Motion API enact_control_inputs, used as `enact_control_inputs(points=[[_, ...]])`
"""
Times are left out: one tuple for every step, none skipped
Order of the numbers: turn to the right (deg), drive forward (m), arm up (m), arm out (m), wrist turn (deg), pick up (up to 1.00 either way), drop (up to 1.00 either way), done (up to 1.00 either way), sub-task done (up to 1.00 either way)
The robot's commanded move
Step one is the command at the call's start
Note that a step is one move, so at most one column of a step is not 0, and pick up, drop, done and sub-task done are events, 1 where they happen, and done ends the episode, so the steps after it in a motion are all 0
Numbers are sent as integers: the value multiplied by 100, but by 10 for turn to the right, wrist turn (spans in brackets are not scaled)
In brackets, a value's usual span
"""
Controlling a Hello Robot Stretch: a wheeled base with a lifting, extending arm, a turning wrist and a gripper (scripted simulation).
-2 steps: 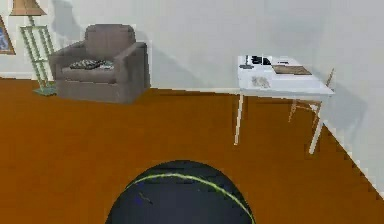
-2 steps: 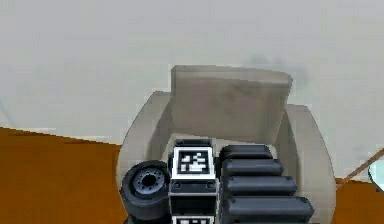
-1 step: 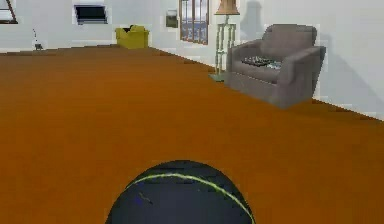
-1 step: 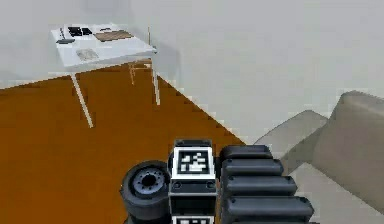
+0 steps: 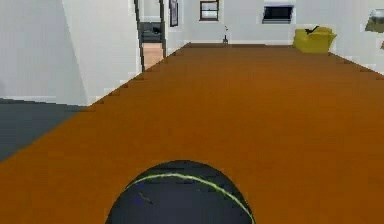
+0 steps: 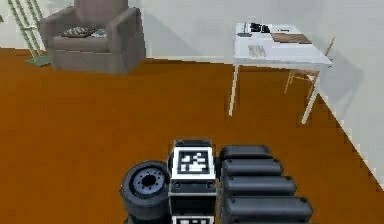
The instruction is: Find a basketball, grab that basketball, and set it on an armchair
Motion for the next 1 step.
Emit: enact_control_inputs(points=[[-120,0,0,0,0,0,0,0,0]])
